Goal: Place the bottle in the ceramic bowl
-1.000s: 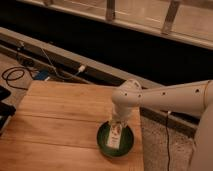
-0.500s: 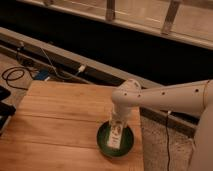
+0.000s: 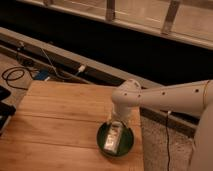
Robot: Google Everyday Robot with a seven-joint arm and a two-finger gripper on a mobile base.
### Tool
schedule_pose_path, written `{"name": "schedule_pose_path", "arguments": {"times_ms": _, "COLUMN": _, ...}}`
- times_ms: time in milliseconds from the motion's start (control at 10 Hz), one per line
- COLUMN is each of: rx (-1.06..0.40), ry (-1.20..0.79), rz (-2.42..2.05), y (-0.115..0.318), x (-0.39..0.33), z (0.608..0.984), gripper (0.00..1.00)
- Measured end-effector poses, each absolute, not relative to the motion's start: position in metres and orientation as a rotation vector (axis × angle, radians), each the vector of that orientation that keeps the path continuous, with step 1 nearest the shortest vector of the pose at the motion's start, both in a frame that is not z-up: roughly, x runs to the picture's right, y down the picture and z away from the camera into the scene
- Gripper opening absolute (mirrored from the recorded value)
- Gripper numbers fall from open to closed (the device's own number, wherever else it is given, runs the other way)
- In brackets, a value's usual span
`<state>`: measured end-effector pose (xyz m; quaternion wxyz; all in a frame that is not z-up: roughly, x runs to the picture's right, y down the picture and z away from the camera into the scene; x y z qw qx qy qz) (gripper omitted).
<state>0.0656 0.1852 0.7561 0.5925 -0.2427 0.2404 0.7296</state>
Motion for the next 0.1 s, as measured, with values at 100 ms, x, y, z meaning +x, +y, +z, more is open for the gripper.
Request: {"name": "schedule_pose_path", "arguments": {"times_ms": 100, "rx": -0.566, "ry": 0.56, "rz": 1.696, "y": 0.186, "x": 0.0656, "z": 0.7565, "gripper": 0.8}}
